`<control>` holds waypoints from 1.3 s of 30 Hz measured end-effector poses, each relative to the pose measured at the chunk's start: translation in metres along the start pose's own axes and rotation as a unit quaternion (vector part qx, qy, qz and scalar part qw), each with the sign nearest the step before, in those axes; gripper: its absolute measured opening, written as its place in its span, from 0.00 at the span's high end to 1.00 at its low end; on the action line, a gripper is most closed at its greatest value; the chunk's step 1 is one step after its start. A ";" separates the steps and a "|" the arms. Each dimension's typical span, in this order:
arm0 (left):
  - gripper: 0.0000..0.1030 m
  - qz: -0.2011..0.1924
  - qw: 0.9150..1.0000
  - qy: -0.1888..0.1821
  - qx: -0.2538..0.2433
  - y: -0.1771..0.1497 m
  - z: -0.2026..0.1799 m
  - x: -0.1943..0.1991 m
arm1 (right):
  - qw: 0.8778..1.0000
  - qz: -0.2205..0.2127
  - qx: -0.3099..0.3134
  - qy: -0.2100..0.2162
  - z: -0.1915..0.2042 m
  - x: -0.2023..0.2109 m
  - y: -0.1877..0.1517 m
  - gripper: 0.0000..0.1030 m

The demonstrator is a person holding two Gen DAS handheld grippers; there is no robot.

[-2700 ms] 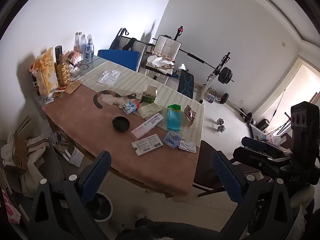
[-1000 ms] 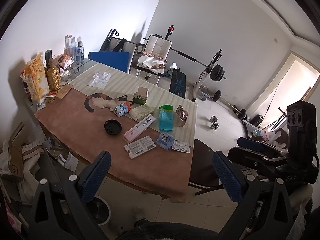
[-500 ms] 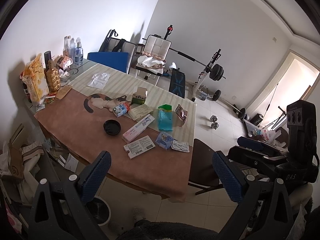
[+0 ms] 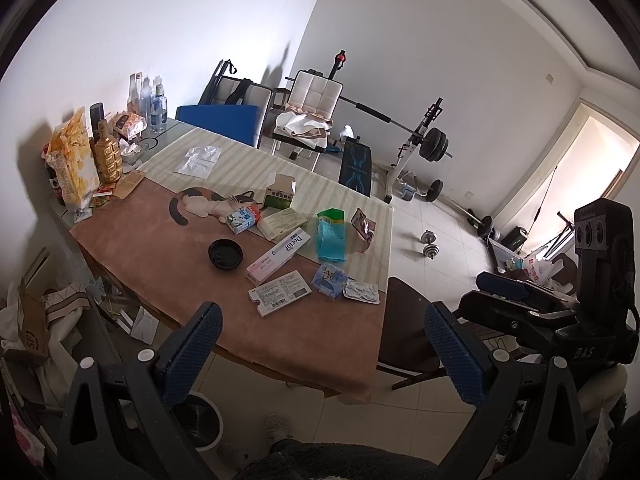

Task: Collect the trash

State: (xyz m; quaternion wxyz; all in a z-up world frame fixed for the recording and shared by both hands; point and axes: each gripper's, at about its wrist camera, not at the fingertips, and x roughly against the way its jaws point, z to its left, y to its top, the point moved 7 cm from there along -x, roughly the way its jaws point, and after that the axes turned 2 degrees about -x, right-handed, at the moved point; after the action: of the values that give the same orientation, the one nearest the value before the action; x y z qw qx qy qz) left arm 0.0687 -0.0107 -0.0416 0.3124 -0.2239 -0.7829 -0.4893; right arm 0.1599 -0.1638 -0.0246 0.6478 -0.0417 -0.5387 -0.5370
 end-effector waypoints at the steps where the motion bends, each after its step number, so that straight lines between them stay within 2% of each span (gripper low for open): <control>1: 0.00 0.000 1.000 0.000 0.000 0.000 0.000 0.000 | 1.000 0.000 -0.001 0.001 0.000 0.000 -0.001 0.00; 18: 0.00 -0.001 1.000 -0.005 -0.004 -0.004 -0.004 0.006 | 1.000 -0.002 -0.002 -0.003 -0.001 0.002 0.001 0.00; 20: 0.00 -0.001 1.000 0.019 -0.009 -0.005 0.003 0.001 | 1.000 -0.004 -0.010 -0.008 -0.002 0.004 0.005 0.00; 22: 0.00 0.001 0.997 0.068 -0.022 -0.005 0.014 -0.010 | 0.999 -0.007 -0.025 -0.022 -0.008 0.004 0.009 0.00; 24: 0.00 0.003 0.992 0.115 -0.045 -0.002 0.026 -0.027 | 0.998 -0.010 -0.047 -0.042 -0.018 0.000 0.012 0.00; 28: 0.00 0.039 0.982 0.169 -0.075 0.004 0.049 -0.080 | 0.992 -0.007 -0.092 -0.086 -0.049 -0.021 0.012 0.00; 31: 0.00 0.077 0.975 0.185 -0.096 0.008 0.067 -0.129 | 0.984 0.014 -0.127 -0.121 -0.087 -0.056 0.013 0.00; 33: 0.00 0.103 0.967 0.198 -0.119 0.012 0.073 -0.168 | 0.977 0.039 -0.151 -0.147 -0.123 -0.087 0.016 0.00; 36: 0.00 0.144 0.953 0.217 -0.154 0.020 0.080 -0.233 | 0.966 0.075 -0.175 -0.172 -0.174 -0.138 0.024 0.00; 39: 0.00 0.199 0.939 0.213 -0.181 0.024 0.083 -0.300 | 0.957 0.105 -0.182 -0.199 -0.221 -0.183 0.035 0.00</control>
State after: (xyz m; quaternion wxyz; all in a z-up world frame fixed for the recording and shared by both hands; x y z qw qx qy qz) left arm 0.2731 0.0615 -0.2664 0.5167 -0.3186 -0.5355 -0.5871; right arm 0.3595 -0.1696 -0.2344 0.5617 -0.3212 -0.5421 -0.5362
